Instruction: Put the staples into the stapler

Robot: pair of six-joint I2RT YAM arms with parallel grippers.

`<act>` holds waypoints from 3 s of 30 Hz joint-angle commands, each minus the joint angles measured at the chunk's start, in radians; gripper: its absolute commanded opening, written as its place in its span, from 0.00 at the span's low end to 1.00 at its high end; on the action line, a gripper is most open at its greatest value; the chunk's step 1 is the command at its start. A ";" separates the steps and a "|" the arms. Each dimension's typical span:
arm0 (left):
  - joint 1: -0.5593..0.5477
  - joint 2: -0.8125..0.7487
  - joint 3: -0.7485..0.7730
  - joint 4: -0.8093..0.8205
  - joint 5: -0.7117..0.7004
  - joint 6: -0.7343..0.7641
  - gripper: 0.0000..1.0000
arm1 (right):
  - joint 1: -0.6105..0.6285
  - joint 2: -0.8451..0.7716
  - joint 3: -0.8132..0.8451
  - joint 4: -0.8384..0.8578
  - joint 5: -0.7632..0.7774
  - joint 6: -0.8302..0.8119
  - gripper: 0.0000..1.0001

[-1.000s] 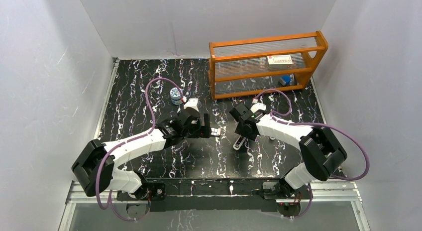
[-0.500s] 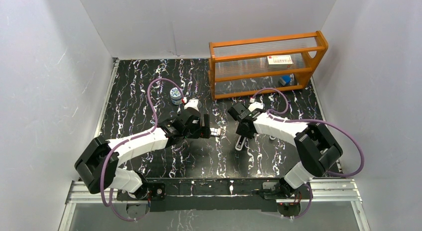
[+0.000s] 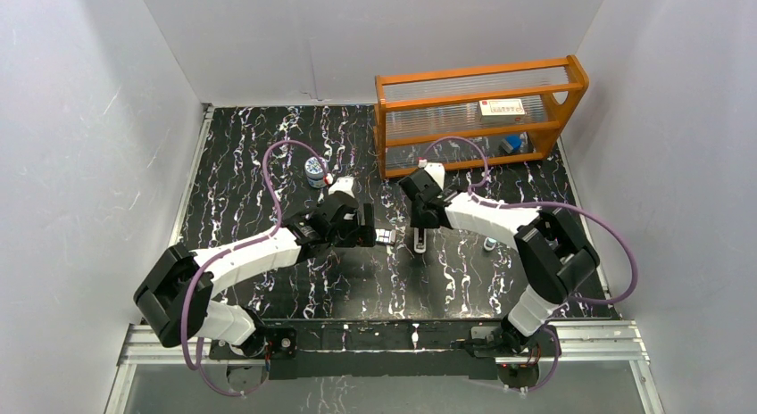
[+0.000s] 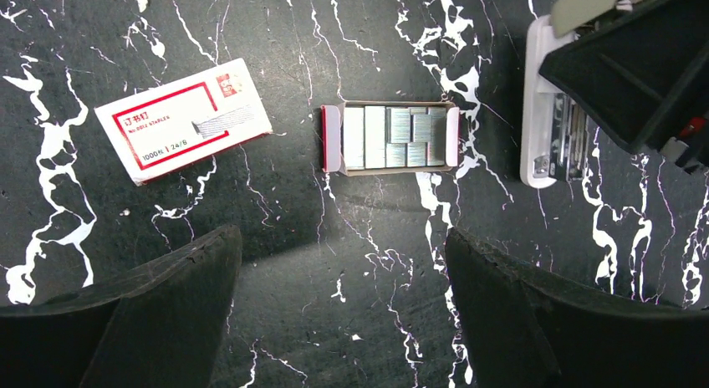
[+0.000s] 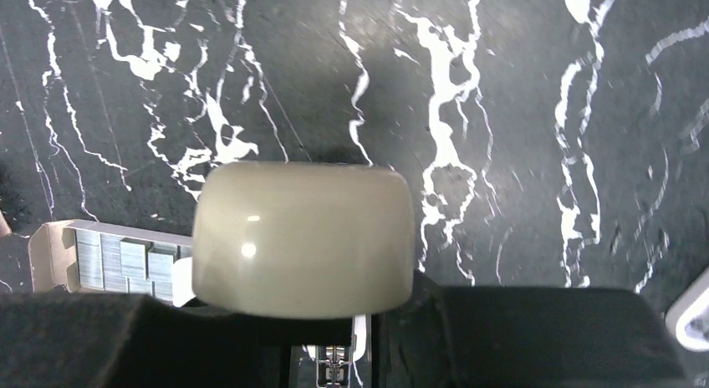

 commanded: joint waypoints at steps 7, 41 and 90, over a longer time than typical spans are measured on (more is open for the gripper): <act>0.024 -0.003 0.000 -0.019 0.011 -0.009 0.88 | -0.045 0.109 0.115 0.131 -0.129 -0.257 0.33; 0.079 -0.038 -0.025 0.000 0.073 -0.057 0.88 | -0.061 -0.200 -0.005 0.057 -0.134 -0.229 0.78; 0.081 -0.101 -0.043 0.045 0.194 -0.062 0.87 | -0.500 -0.384 -0.302 -0.128 -0.089 -0.093 0.30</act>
